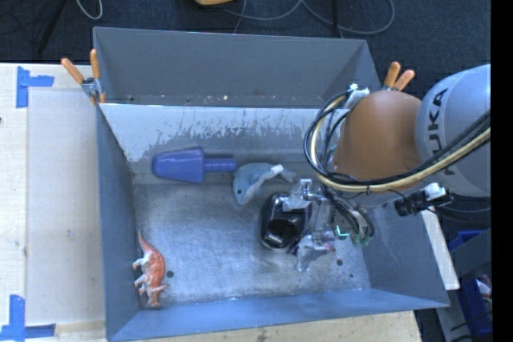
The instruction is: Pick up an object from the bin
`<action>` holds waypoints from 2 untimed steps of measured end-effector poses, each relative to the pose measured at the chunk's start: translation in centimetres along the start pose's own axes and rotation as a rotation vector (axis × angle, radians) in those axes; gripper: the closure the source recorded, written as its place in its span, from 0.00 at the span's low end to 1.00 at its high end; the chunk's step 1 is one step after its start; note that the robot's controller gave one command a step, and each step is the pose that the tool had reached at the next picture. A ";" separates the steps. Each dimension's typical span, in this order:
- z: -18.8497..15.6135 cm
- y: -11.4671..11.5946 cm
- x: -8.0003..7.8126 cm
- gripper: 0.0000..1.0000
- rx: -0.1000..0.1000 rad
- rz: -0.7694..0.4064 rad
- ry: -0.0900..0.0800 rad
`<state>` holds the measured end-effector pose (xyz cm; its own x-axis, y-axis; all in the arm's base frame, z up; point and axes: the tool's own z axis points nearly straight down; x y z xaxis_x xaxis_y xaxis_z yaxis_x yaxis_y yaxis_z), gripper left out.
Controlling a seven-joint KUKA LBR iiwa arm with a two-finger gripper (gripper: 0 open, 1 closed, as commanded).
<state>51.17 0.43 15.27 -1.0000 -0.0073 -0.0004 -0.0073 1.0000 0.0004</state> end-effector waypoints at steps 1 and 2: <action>0.0 0.0 0.0 0.00 0.000 0.000 0.000; 2.5 -0.6 -1.2 1.00 0.000 0.044 0.002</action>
Offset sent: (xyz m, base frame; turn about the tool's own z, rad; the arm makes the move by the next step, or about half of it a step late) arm 0.0403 -0.0188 -0.0784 0.0880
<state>52.42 -0.20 12.77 -0.9993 0.0363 0.0012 0.0363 0.9993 0.0000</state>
